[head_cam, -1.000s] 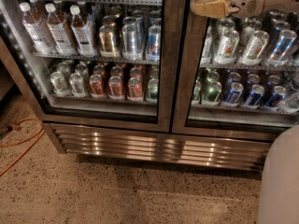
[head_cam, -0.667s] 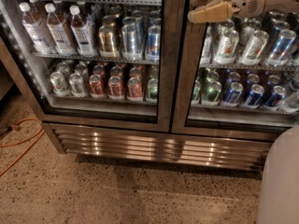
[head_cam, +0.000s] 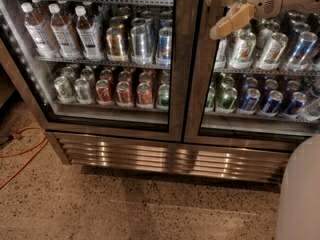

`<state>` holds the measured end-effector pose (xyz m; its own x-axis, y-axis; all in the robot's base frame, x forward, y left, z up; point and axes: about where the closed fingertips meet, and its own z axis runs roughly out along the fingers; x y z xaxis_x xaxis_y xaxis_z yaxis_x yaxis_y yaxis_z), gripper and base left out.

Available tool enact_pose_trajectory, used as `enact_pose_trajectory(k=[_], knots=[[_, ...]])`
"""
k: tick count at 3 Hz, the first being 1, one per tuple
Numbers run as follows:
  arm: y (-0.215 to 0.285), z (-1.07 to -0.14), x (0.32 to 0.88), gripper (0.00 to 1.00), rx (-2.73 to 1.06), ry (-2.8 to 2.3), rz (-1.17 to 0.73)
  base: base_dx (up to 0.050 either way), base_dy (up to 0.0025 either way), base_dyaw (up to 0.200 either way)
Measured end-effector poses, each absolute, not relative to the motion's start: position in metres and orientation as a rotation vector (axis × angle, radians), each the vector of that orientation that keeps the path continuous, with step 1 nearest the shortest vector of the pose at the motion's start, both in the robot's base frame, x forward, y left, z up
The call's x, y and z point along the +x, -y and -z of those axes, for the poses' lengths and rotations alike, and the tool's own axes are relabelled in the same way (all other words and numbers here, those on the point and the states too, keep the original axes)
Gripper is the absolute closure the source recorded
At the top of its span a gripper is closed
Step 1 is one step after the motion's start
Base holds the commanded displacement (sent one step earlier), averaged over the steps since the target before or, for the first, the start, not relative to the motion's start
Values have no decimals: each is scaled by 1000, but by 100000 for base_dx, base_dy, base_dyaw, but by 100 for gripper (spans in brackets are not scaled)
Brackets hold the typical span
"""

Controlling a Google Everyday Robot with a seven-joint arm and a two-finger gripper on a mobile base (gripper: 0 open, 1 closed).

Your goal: Open right fridge door

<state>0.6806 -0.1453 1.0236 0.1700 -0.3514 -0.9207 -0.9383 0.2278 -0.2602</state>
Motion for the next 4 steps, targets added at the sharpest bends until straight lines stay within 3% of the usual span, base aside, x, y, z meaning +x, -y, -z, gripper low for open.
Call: enact_pose_trajectory(k=[2,3,4], knots=[[142,-1024,672,0,-1328,-1389,-667,0,0,0],[141,-1024,670,17,-1320,-1395,-657,0,0,0],[141,-1024,670,40,-1320,-1395,-657,0,0,0]])
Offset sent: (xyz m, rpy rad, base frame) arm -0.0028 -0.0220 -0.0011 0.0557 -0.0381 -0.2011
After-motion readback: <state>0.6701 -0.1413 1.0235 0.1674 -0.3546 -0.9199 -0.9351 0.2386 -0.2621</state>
